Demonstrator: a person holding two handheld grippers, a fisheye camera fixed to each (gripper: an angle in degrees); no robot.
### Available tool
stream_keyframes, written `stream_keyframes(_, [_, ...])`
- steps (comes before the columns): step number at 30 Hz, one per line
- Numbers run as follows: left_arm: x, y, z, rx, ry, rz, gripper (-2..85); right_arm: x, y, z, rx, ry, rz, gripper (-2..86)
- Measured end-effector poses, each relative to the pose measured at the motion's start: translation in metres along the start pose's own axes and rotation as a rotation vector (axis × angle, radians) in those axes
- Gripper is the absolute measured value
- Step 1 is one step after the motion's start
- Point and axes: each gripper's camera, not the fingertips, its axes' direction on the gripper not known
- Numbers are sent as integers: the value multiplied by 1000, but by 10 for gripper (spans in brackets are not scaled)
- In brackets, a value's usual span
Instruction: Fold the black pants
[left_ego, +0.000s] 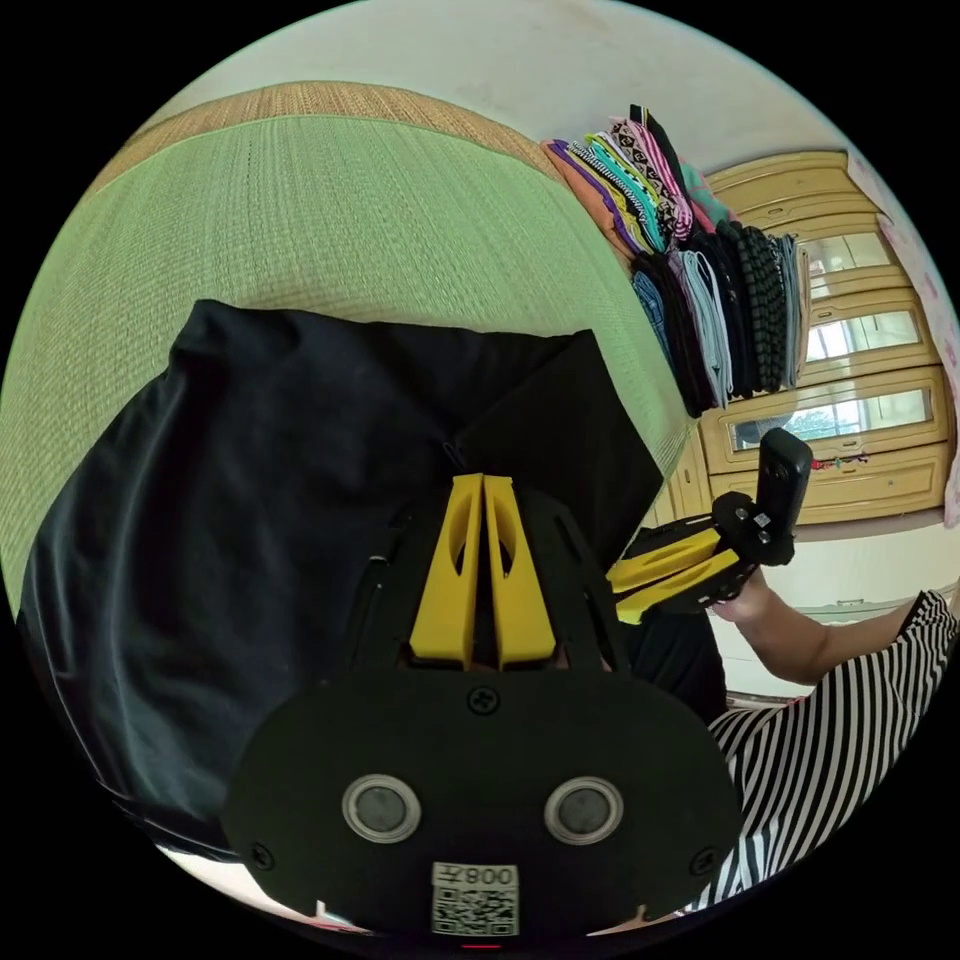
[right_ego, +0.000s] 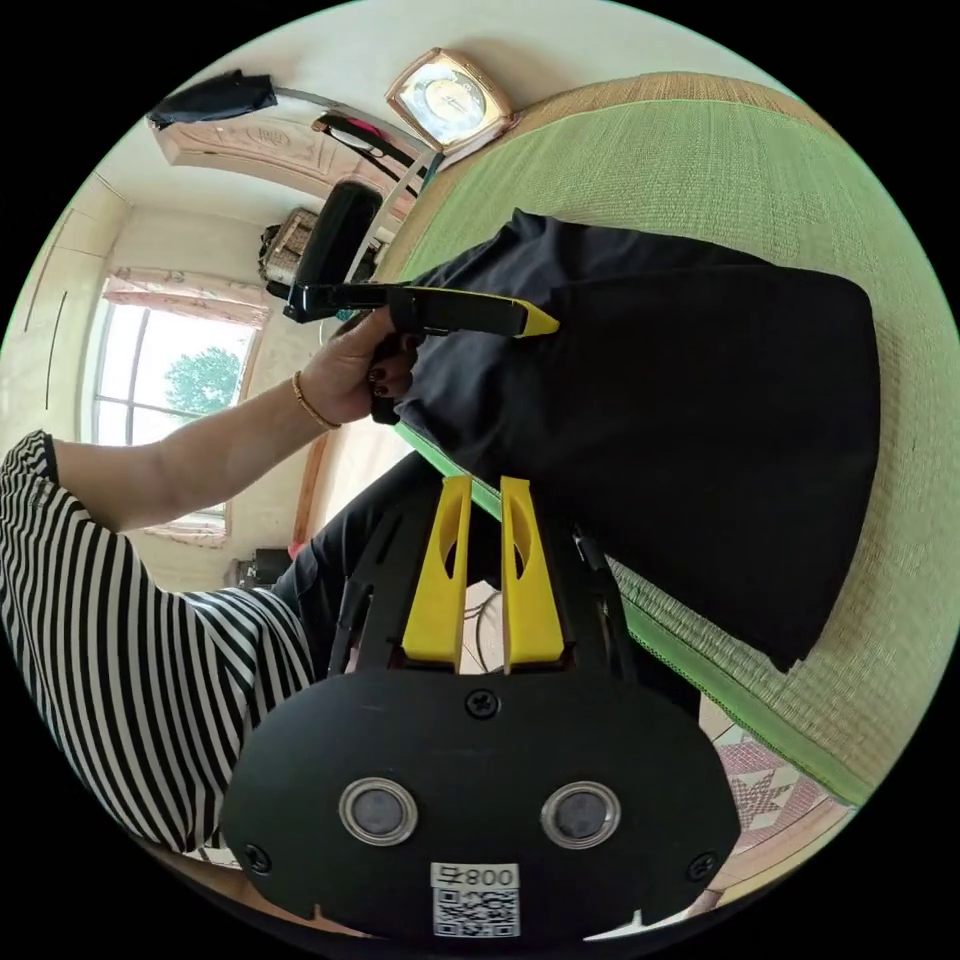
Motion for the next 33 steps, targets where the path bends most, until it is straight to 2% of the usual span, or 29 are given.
stream_keyframes(5, [32, 17, -1, 79, 55, 71, 22, 27, 38, -78, 211, 124, 154, 80])
stream_keyframes(9, [70, 24, 21, 43, 127, 180, 48, 72, 66, -109, 277, 184, 328, 87])
stream_keyframes(10, [85, 25, 32, 21, 129, 217, 58, 86, 72, -110, 272, 172, 375, 91])
stream_keyframes(15, [143, 29, 77, -79, 94, 373, 91, 122, 91, -106, 327, -140, 447, 95])
stream_keyframes(20, [191, 40, 113, -114, -81, 472, 114, 122, 98, -110, 410, -327, 415, 91])
stream_keyframes(24, [204, 51, 120, -101, -213, 443, 75, 115, 94, -110, 389, -345, 387, 90])
stream_keyframes(29, [202, 75, 102, -21, -133, 383, 44, 121, 96, -137, 429, -286, 415, 93])
stream_keyframes(33, [208, 93, 94, 0, -141, 409, 39, 139, 75, -150, 440, -284, 443, 102])
